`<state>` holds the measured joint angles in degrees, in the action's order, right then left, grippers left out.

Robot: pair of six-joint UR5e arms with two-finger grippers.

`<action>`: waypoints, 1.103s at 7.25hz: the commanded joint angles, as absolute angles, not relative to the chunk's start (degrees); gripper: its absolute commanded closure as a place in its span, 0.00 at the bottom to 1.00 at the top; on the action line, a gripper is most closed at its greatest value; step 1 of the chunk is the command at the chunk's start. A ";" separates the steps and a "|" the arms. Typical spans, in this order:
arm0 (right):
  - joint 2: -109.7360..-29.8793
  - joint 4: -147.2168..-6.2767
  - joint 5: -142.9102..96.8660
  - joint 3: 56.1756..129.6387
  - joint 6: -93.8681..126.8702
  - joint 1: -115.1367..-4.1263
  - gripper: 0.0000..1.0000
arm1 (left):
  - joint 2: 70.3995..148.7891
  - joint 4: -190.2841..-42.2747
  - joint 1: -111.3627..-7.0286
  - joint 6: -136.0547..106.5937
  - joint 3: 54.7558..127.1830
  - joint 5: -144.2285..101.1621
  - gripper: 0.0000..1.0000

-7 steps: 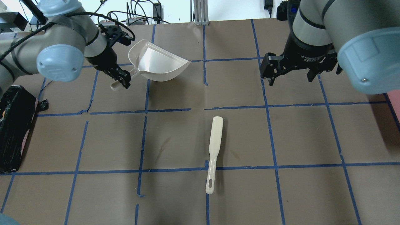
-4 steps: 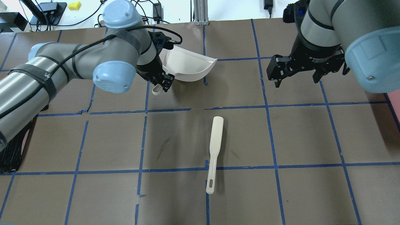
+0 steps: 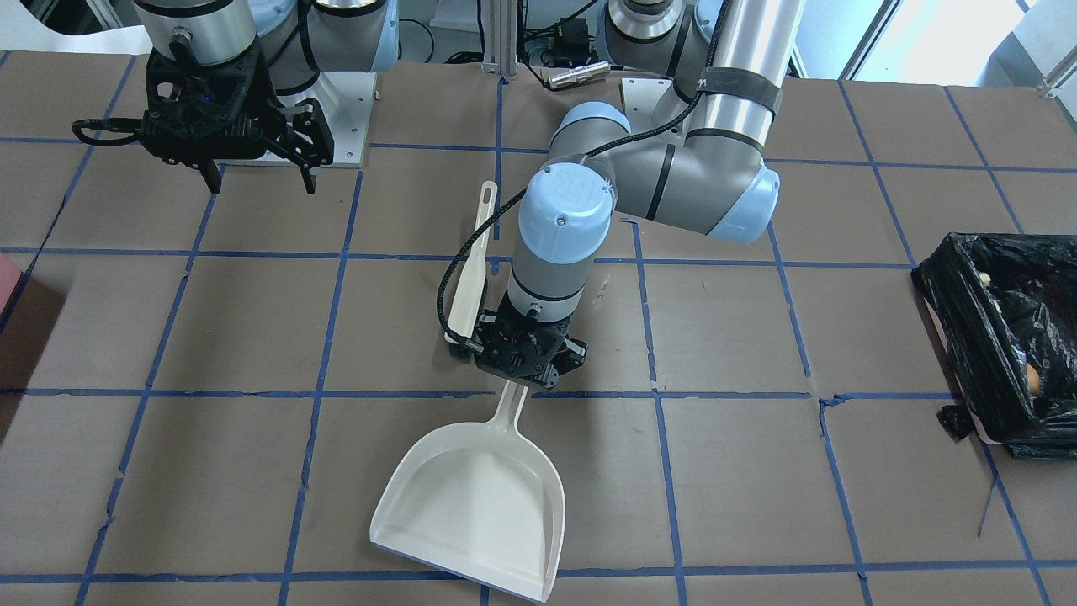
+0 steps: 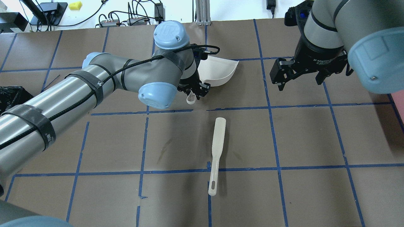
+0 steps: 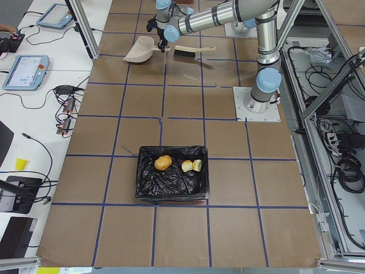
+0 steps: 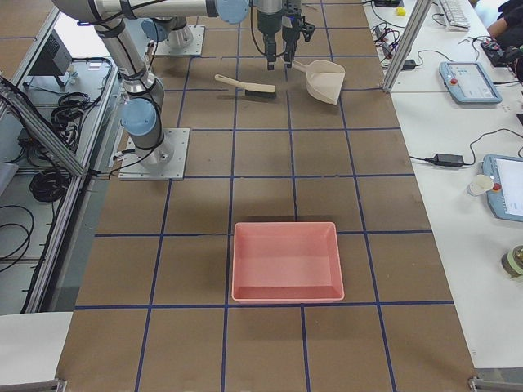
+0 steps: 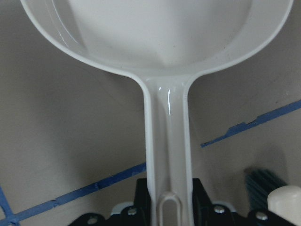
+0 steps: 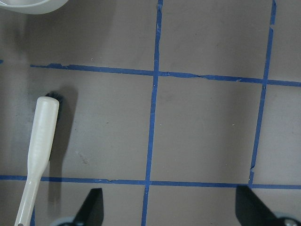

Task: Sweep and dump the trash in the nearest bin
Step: 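Carry the empty dustpan to table center with left gripper while right gripper rises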

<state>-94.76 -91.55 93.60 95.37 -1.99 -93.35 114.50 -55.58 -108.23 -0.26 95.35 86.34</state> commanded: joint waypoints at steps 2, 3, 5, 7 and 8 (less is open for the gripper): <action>-95.36 -92.72 90.79 96.33 -2.11 -93.34 0.00 | 116.45 -54.58 -108.98 -8.23 94.67 85.87 0.99; -95.36 -93.51 90.88 96.24 -2.11 -93.34 0.00 | 116.54 -54.49 -108.98 -8.78 94.57 85.70 0.98; -95.36 -93.69 90.97 96.33 -2.11 -93.25 0.00 | 116.54 -54.40 -109.60 -10.28 94.57 85.52 0.77; -95.27 -94.04 94.54 96.42 -2.29 -93.25 0.00 | 116.19 -54.49 -109.86 -13.52 94.48 85.26 0.18; -95.27 -93.96 98.66 96.50 -2.89 -93.34 0.00 | 114.71 -55.28 -109.86 -13.53 94.48 85.43 0.10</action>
<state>-95.29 -93.95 94.62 96.43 -2.42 -93.27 115.92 -54.68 -109.81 -12.73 94.52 85.39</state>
